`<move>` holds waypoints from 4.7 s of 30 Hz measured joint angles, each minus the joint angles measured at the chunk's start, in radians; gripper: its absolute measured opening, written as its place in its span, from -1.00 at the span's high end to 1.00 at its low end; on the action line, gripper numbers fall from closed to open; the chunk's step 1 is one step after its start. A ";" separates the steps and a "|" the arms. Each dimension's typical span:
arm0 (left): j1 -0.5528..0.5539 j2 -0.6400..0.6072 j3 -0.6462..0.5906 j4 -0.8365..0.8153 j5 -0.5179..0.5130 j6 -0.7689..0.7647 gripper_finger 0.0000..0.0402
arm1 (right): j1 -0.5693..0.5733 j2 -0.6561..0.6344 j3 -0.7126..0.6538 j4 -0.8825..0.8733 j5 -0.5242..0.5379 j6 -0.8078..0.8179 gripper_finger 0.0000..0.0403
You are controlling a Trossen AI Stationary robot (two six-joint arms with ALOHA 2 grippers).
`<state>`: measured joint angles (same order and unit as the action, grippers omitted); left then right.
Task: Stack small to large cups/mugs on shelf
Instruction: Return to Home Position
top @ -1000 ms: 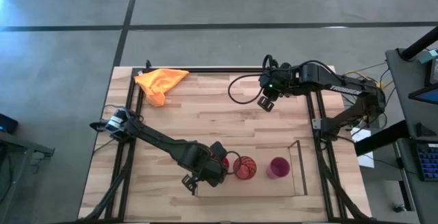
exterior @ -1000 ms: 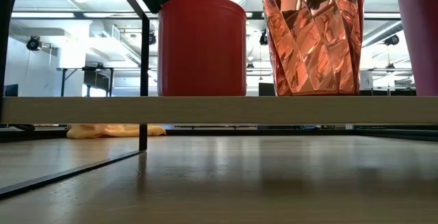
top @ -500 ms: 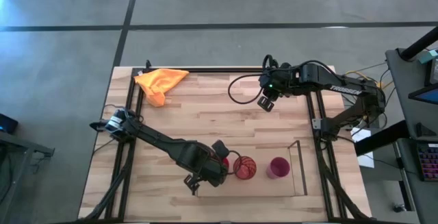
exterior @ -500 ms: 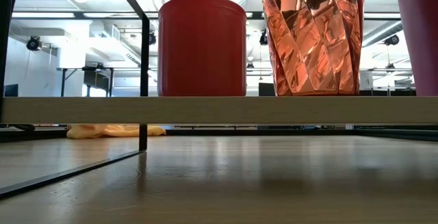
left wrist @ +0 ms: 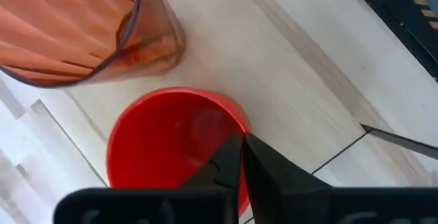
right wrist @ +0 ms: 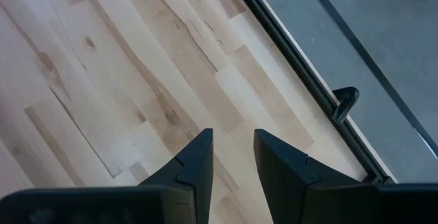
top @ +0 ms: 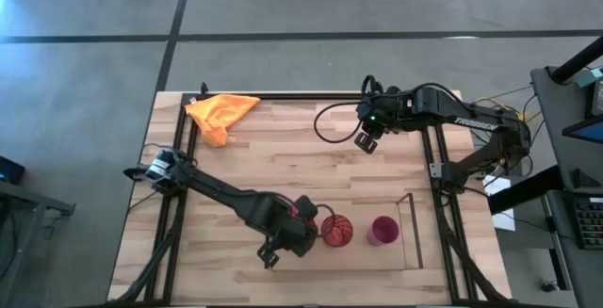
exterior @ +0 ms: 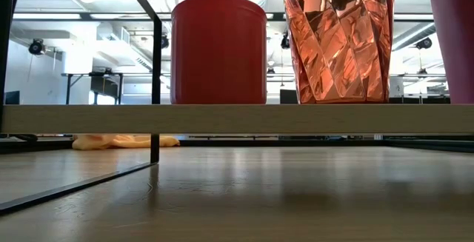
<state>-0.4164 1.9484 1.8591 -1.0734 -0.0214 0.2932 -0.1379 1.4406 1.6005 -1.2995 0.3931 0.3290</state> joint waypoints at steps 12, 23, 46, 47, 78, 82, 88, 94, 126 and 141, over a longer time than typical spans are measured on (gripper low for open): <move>0.005 0.000 -0.013 -0.005 -0.040 -0.001 1.00 | 0.000 0.000 0.000 0.000 0.000 0.000 0.50; 0.001 0.026 -0.020 0.000 0.024 -0.001 1.00 | 0.000 0.000 0.000 0.000 0.000 0.000 0.50; 0.013 0.003 0.037 -0.098 -0.164 0.003 1.00 | 0.000 0.000 0.000 0.000 0.000 -0.015 0.50; 0.018 -0.001 0.047 -0.105 -0.170 0.002 1.00 | 0.000 -0.001 0.000 -0.001 0.000 -0.015 0.50; 0.279 -0.483 0.344 -0.147 -0.198 -0.339 1.00 | 0.109 -0.353 0.032 0.001 -0.165 -0.039 0.58; 0.279 -0.545 0.344 -0.148 -0.198 -0.339 1.00 | 0.109 -0.401 0.032 0.000 -0.165 -0.001 0.61; 0.279 -0.606 0.343 -0.148 -0.198 -0.338 1.00 | 0.109 -0.445 0.032 -0.003 -0.165 0.012 0.62; 0.279 -0.630 0.343 -0.195 -0.199 -0.341 1.00 | 0.109 -0.465 0.032 -0.007 -0.165 0.030 0.59; 0.279 -1.173 -0.460 0.170 -0.273 -0.660 1.00 | 0.109 -1.069 -0.690 0.661 -0.382 -0.060 0.64; 0.279 -1.626 -1.275 1.076 -0.088 -0.574 1.00 | 0.110 -1.319 -0.995 0.924 -0.551 -0.101 0.64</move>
<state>-0.1371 0.3219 0.5841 0.0021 -0.1091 -0.2810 -0.0281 0.1212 0.6055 -0.3755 -0.1575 0.2282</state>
